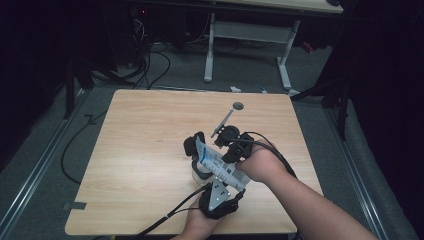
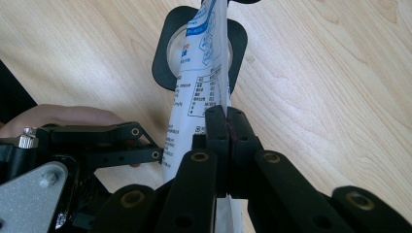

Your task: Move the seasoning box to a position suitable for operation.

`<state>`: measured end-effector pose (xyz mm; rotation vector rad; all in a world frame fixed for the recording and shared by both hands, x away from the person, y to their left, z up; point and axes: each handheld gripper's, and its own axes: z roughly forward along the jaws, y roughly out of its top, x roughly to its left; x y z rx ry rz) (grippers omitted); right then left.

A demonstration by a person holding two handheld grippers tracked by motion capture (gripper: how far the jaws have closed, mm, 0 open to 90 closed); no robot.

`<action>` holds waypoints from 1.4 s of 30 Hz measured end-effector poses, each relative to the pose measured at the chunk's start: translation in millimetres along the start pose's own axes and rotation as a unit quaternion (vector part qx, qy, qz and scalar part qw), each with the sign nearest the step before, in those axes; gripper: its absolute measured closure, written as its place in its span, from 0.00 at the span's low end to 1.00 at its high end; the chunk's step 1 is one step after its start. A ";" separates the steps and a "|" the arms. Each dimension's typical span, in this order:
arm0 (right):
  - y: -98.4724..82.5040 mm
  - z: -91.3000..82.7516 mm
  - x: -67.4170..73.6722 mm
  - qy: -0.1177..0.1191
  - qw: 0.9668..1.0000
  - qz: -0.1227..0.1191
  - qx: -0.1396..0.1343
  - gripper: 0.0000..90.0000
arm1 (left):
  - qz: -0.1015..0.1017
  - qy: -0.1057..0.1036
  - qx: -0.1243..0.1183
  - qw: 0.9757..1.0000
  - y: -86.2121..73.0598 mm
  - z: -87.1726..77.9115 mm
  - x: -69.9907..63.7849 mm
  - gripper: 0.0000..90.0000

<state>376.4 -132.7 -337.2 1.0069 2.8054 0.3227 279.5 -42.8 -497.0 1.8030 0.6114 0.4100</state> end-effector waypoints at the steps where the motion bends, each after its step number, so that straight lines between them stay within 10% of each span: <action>1: -0.1 0.0 0.2 0.000 1.000 0.000 0.000 1.00 | 0.000 0.000 0.000 1.000 -0.1 0.1 -0.2 0.55; 42: 3.3 -1.2 1.8 -0.004 1.000 -0.003 0.003 1.00 | -0.003 -0.001 -0.005 1.000 0.7 2.1 1.2 0.56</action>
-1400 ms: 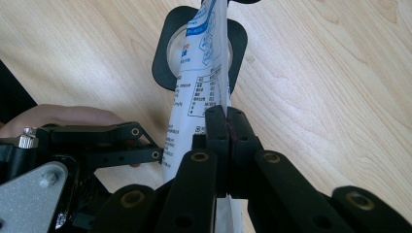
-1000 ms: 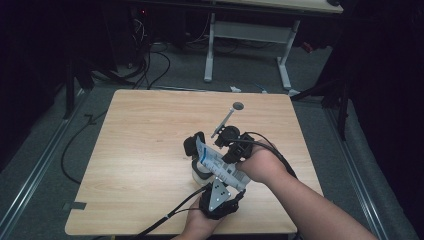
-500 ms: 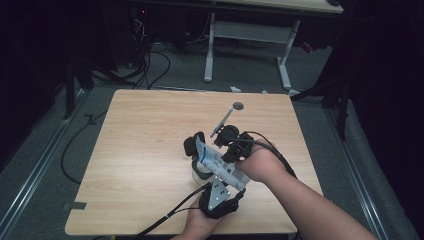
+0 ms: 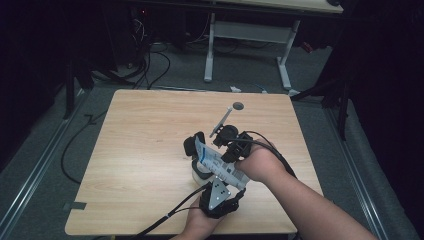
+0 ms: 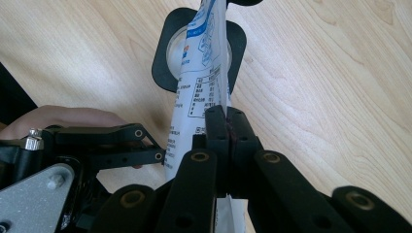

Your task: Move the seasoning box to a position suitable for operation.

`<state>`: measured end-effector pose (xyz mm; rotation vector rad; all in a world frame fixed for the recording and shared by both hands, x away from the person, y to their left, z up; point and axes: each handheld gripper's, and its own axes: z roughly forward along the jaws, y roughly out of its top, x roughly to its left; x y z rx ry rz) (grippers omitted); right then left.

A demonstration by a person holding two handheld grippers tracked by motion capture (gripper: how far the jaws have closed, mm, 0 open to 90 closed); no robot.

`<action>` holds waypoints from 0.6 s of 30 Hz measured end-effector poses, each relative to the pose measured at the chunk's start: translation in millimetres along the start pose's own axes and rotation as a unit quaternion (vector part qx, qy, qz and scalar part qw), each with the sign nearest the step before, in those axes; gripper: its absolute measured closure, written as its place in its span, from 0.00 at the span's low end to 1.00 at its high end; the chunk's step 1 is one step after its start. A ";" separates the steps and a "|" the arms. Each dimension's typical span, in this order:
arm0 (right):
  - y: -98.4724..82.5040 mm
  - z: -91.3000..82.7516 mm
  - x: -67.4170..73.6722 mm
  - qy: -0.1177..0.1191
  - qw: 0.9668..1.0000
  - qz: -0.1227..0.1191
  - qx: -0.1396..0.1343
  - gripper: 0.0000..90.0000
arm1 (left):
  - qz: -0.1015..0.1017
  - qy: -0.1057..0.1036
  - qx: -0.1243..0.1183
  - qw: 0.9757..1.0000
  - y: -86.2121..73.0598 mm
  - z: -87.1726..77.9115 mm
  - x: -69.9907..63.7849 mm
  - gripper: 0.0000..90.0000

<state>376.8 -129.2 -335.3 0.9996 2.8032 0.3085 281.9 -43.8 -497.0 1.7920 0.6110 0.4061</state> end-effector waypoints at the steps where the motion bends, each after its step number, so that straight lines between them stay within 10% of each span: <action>1: 0.0 0.0 0.0 0.000 1.000 0.000 0.000 1.00 | 0.000 0.000 0.000 1.000 -0.2 0.3 0.0 0.56; 18: 0.5 -0.8 -0.6 -0.003 1.000 0.001 0.001 1.00 | -0.002 0.001 0.000 1.000 1.0 3.1 0.5 0.56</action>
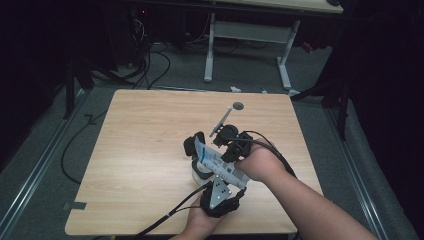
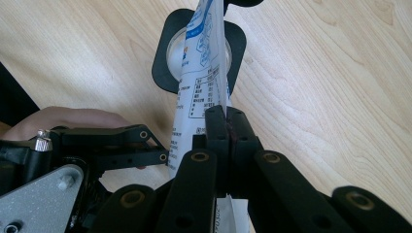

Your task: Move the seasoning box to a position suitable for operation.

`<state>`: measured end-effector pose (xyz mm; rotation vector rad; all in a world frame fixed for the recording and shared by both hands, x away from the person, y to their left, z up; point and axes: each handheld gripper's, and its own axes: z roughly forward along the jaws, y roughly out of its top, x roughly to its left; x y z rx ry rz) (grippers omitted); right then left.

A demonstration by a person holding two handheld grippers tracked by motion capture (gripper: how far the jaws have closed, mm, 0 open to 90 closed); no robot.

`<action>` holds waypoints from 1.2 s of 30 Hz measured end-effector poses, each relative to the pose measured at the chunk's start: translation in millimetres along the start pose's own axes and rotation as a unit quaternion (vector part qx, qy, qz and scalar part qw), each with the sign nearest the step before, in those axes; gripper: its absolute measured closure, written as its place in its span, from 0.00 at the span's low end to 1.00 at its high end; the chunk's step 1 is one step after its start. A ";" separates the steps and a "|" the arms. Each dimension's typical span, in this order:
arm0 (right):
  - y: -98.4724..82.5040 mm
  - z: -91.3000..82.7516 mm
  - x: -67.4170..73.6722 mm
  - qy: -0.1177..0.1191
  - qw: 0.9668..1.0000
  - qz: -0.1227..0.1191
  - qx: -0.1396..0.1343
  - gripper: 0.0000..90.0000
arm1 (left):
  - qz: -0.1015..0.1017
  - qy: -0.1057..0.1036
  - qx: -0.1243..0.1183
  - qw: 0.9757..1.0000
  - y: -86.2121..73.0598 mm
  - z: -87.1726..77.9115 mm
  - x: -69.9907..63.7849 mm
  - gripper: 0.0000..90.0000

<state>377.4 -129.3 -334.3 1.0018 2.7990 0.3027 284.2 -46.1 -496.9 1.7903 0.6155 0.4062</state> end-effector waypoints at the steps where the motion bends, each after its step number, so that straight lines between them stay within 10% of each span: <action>1: 0.0 0.0 0.2 -0.001 1.000 0.002 0.000 1.00 | 0.000 0.000 0.000 1.000 0.0 0.2 0.0 0.56; 36: 6.4 -0.4 2.3 -0.002 1.000 -0.004 0.001 1.00 | -0.005 -0.003 -0.003 1.000 2.0 3.0 2.8 0.56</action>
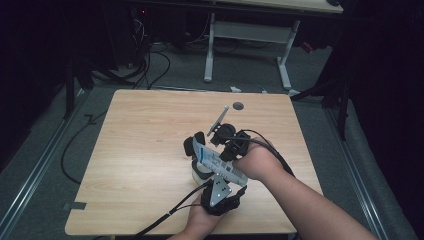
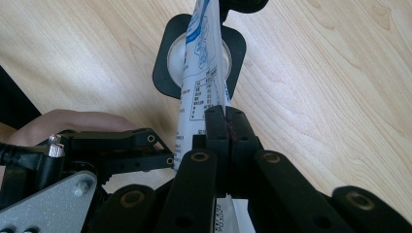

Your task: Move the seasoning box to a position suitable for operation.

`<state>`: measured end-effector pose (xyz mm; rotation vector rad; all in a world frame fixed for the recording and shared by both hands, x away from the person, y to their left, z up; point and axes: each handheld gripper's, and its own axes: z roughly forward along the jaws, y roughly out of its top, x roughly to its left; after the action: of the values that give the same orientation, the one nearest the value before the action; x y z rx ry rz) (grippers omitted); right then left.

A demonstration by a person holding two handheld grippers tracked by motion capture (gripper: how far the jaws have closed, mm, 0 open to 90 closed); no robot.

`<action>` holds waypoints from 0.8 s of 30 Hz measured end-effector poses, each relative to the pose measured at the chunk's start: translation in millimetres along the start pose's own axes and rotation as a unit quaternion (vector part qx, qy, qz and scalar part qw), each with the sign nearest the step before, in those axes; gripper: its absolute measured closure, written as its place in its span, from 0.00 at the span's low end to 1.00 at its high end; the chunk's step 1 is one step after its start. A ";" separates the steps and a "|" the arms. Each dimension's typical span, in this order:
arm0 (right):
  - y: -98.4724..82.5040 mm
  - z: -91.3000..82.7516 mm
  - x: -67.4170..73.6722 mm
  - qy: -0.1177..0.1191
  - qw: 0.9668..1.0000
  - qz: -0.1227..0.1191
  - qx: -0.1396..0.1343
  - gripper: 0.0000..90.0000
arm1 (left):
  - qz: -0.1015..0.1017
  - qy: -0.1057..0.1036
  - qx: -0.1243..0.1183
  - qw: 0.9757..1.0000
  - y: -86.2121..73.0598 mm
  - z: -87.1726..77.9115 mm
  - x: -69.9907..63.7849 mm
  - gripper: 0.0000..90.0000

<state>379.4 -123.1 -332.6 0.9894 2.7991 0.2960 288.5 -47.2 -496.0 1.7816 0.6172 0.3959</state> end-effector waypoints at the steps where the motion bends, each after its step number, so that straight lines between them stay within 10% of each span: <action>1: 0.1 -0.2 0.1 -0.001 1.000 0.001 0.001 1.00 | 0.000 0.000 0.000 1.000 0.1 -0.1 0.1 0.56; 24: -0.3 -2.0 -2.4 0.002 1.000 0.004 -0.004 1.00 | 0.000 -0.002 -0.002 1.000 3.3 0.1 -0.2 0.56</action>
<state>380.7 -125.1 -330.5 0.9989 2.7954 0.3113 289.1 -48.1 -492.9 1.7780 0.6144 0.3934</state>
